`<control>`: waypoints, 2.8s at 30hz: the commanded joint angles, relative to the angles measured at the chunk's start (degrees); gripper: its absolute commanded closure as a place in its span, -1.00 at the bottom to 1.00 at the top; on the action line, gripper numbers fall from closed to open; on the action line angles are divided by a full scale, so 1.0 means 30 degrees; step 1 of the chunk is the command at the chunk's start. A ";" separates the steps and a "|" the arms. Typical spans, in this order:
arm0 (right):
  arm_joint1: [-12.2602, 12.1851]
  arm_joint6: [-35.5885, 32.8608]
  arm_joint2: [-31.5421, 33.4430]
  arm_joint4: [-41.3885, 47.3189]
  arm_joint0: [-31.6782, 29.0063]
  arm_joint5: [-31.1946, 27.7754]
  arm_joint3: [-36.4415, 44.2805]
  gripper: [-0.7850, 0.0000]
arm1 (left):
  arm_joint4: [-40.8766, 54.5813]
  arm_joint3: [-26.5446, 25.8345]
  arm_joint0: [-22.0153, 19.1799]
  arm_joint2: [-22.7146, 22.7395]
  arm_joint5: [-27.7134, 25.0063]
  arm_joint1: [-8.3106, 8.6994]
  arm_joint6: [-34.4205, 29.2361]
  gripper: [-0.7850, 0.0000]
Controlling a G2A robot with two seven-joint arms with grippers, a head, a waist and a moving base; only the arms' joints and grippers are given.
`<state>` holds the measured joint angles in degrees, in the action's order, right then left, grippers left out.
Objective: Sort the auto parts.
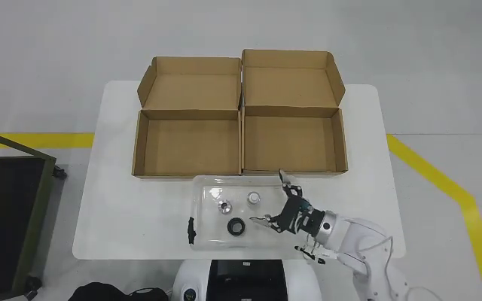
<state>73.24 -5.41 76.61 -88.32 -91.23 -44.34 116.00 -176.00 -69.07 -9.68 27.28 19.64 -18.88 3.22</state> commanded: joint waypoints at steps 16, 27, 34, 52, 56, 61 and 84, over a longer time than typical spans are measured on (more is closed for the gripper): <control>-0.0231 -0.3106 -0.1660 -0.0468 0.1146 0.0140 -0.0954 -0.84 | 0.0000 0.0000 0.0000 0.0000 0.0000 0.0000 0.0000 -1.00; -0.0384 -0.4108 -0.2037 -0.0413 0.1635 0.0723 -0.1553 -0.58 | 0.0000 0.0000 0.0000 0.0000 0.0000 0.0000 0.0000 -1.00; -0.0465 -0.4289 -0.2308 -0.0302 0.1989 0.0999 -0.2118 0.05 | 0.0000 0.0000 0.0000 0.0000 0.0000 0.0000 0.0000 -1.00; -0.0870 -0.3941 -0.2018 0.0481 0.1636 0.0556 -0.0644 1.00 | 0.0000 0.0000 0.0000 0.0000 0.0000 0.0000 0.0000 -1.00; -0.0988 -0.3215 -0.1635 0.1062 0.1279 0.0444 0.0150 1.00 | 0.0000 0.0000 0.0000 0.0000 0.0000 0.0000 0.0000 -1.00; -0.1007 -0.0920 -0.1450 0.3370 0.1077 0.0493 -0.0153 1.00 | 0.0000 0.0000 0.0000 0.0000 0.0000 0.0000 0.0000 -1.00; -0.0982 0.3916 -0.1236 1.1757 0.2013 -0.0261 -0.1539 1.00 | 0.0000 0.0000 0.0000 0.0000 0.0000 0.0000 0.0000 -1.00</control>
<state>70.33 6.19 72.72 -53.80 -85.13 -44.89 111.23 -176.00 -69.07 -9.68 27.28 19.64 -18.88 3.22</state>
